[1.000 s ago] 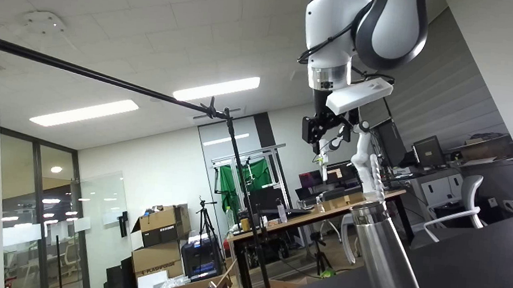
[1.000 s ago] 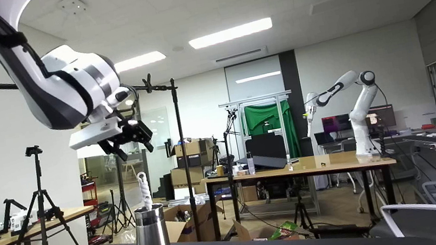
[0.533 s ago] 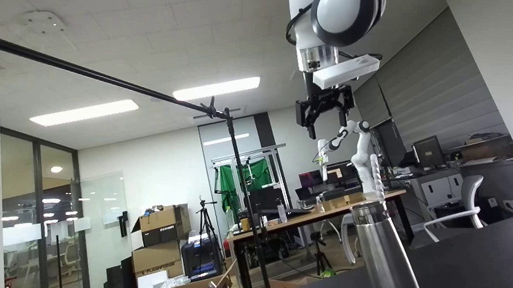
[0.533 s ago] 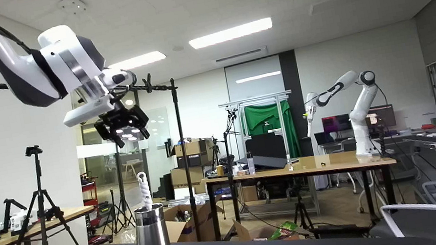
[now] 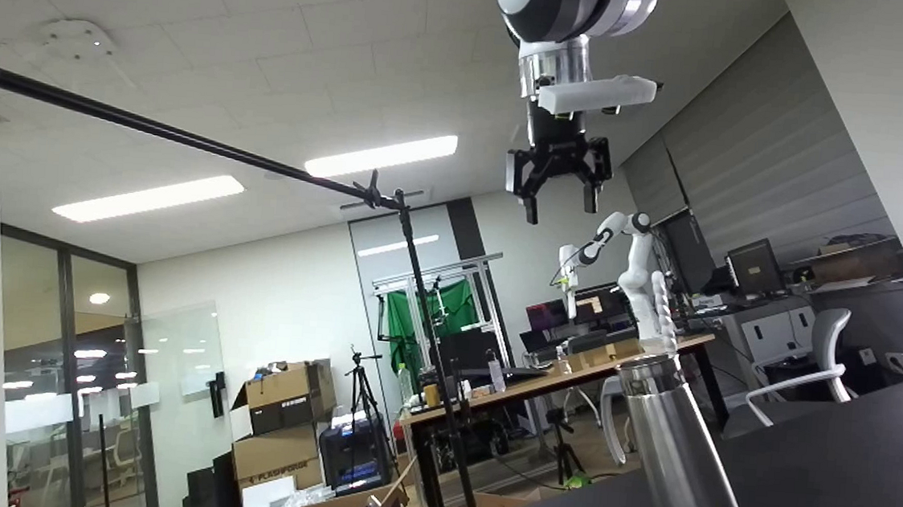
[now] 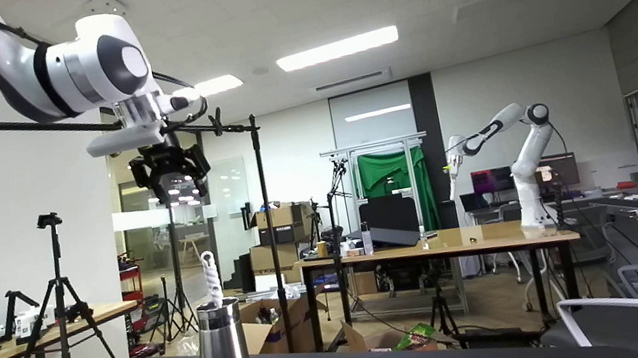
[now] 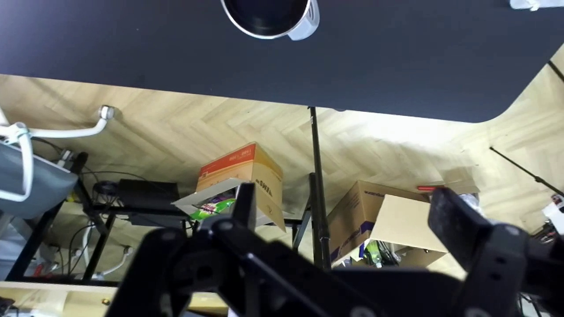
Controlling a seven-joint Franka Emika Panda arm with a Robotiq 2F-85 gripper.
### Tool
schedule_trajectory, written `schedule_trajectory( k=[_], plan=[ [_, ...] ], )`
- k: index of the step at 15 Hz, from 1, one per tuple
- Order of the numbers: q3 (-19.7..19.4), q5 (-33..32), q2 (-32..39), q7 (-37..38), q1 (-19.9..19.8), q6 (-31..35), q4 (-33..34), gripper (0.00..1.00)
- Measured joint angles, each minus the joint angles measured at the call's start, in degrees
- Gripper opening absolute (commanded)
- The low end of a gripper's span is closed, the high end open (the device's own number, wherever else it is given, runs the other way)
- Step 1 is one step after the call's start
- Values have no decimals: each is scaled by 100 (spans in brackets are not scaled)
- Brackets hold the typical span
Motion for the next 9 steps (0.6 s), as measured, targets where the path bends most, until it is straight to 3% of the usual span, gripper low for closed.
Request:
schedule_trajectory(
  k=[4, 9],
  plan=[
    [275, 783, 0, -621, -330, -288, 105, 100],
    [376, 893, 0, -816, -588, -752, 223, 100]
  ],
)
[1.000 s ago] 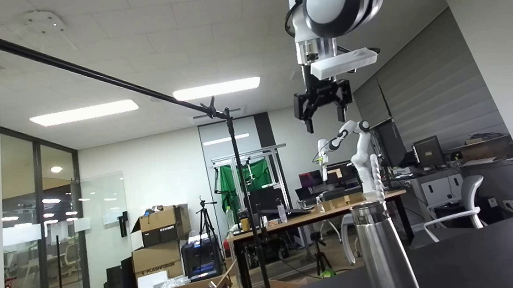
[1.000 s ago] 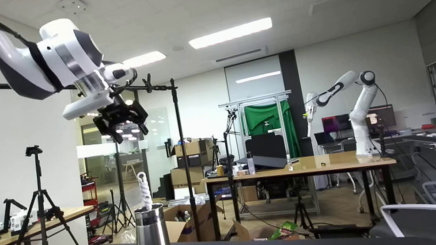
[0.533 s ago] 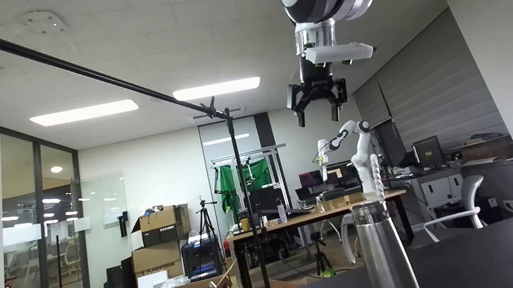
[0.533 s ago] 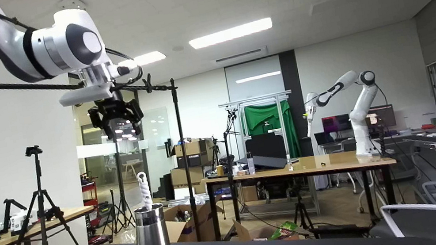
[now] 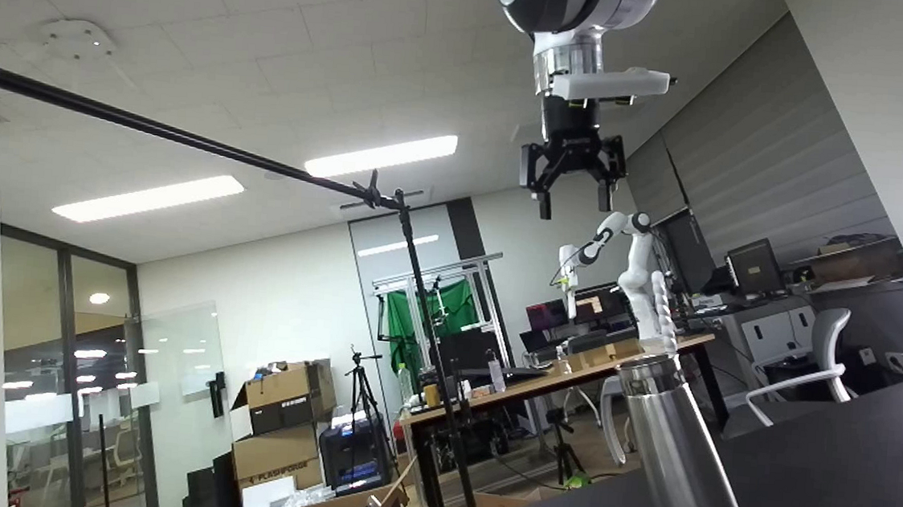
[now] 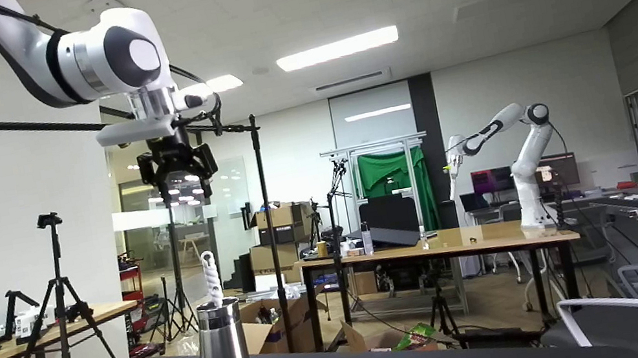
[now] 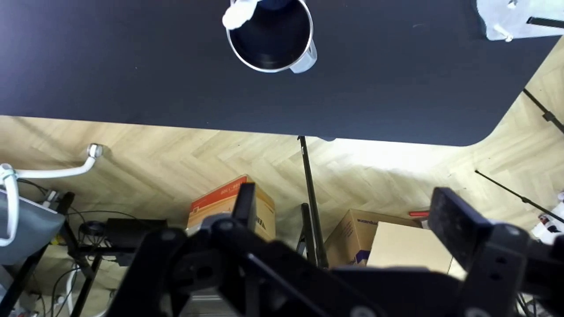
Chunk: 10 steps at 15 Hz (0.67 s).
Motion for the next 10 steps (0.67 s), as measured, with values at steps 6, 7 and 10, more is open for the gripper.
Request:
schedule_trajectory(
  k=[6, 7, 10],
  plan=[
    [95, -49, -6, -374, -74, 519, -77, 100],
    [111, -83, -6, -374, -76, 565, -92, 100],
    [117, -93, -7, -374, -79, 577, -95, 100]
  ],
)
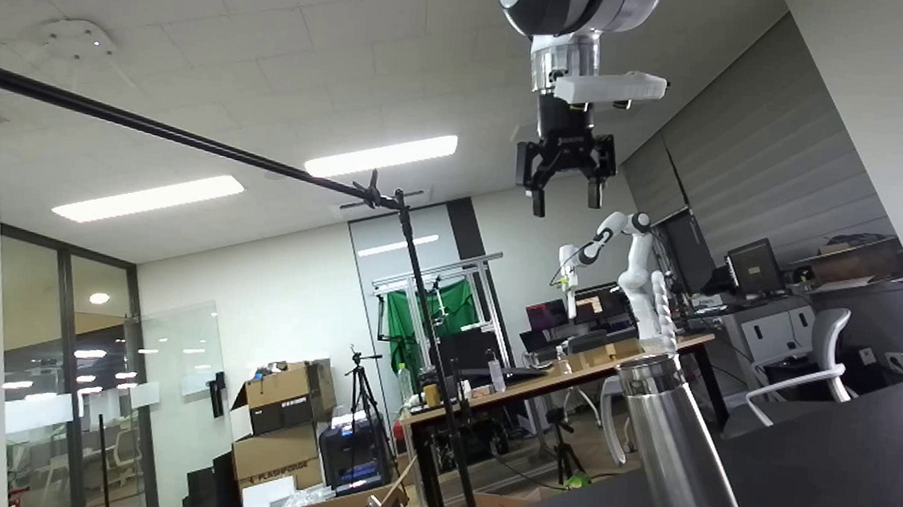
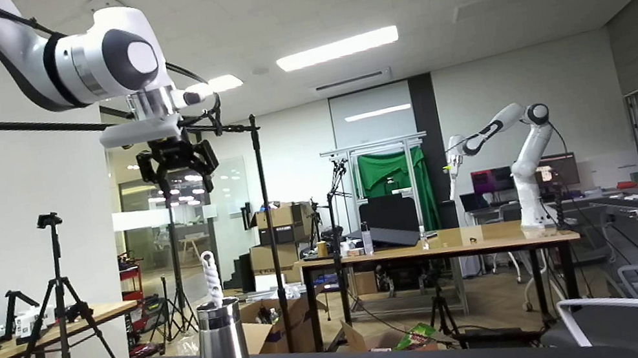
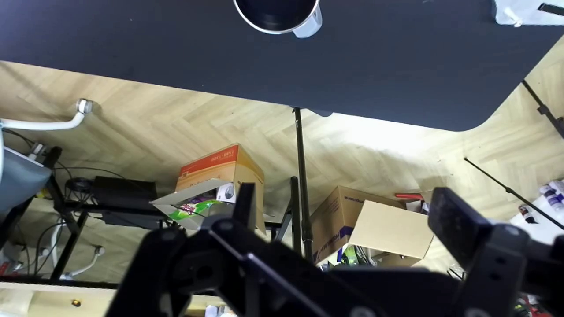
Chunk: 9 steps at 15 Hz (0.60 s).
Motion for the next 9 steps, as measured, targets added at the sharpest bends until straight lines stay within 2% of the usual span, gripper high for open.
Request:
schedule_trajectory(
  k=[4, 9],
  plan=[
    [9, 24, 18, 0, -2, -116, 9, 100],
    [5, 33, 200, 60, -110, -1473, 178, 100]
  ],
)
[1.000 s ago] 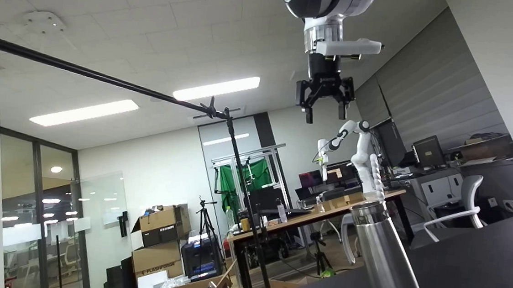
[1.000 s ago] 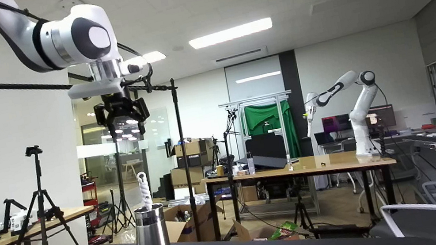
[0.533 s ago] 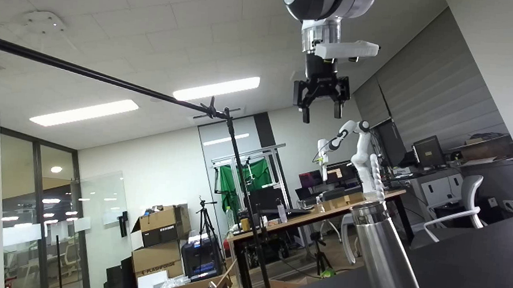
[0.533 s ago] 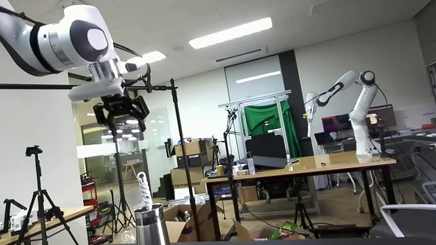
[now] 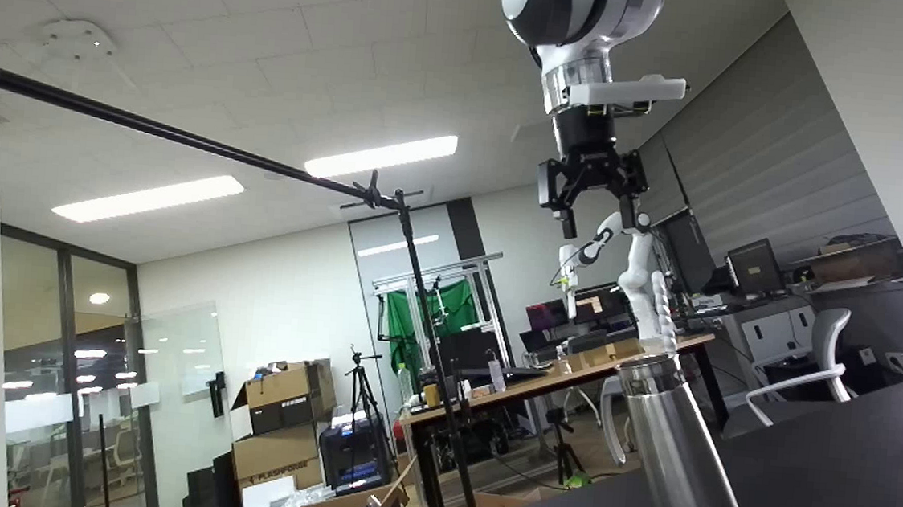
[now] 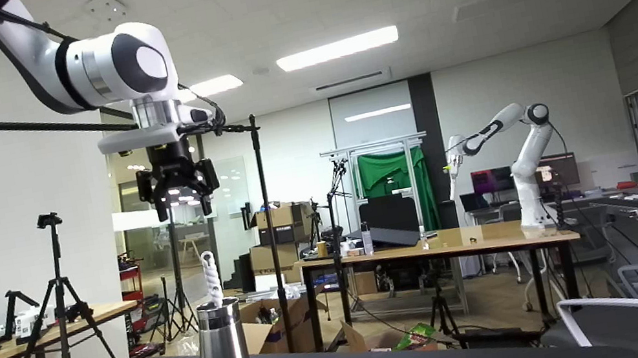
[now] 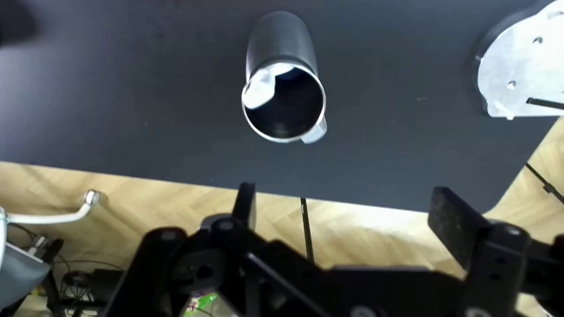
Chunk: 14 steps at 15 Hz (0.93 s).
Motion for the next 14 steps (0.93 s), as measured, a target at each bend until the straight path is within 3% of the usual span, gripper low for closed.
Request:
schedule_trajectory(
  k=[8, 14],
  plan=[
    [-27, -376, 380, 372, -238, -1593, 506, 100],
    [-41, -220, 664, 317, -314, -1833, 653, 100]
  ],
)
